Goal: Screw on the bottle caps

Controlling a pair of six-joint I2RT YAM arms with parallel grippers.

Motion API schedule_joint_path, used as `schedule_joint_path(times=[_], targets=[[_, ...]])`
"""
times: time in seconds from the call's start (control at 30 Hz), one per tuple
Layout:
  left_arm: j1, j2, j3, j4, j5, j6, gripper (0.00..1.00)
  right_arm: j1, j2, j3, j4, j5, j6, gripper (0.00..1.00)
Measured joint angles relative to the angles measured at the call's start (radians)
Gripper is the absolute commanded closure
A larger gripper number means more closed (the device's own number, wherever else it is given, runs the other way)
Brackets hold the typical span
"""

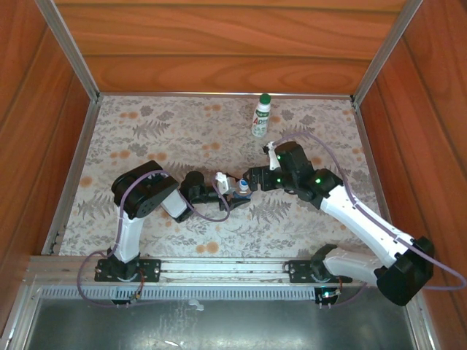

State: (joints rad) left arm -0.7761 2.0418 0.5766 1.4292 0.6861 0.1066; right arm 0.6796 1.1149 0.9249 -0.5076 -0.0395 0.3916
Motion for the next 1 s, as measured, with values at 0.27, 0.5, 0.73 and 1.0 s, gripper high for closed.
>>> schedule_joint_path(times=[0.27, 0.5, 0.73, 1.0], targets=[[0.004, 0.0, 0.0, 0.0, 0.0, -0.003, 0.35, -0.014, 0.035, -0.036, 0.09, -0.119, 0.033, 0.49], [0.004, 0.0, 0.0, 0.0, 0.0, -0.003, 0.35, -0.014, 0.071, -0.036, 0.142, -0.15, 0.055, 0.67], [0.006, 0.0, 0.0, 0.0, 0.0, -0.009, 0.35, -0.014, 0.101, -0.036, 0.151, -0.182, 0.055, 0.8], [0.01, 0.0, 0.0, 0.0, 0.01, -0.009, 0.35, -0.024, 0.06, -0.071, 0.149, -0.221, 0.072, 0.83]])
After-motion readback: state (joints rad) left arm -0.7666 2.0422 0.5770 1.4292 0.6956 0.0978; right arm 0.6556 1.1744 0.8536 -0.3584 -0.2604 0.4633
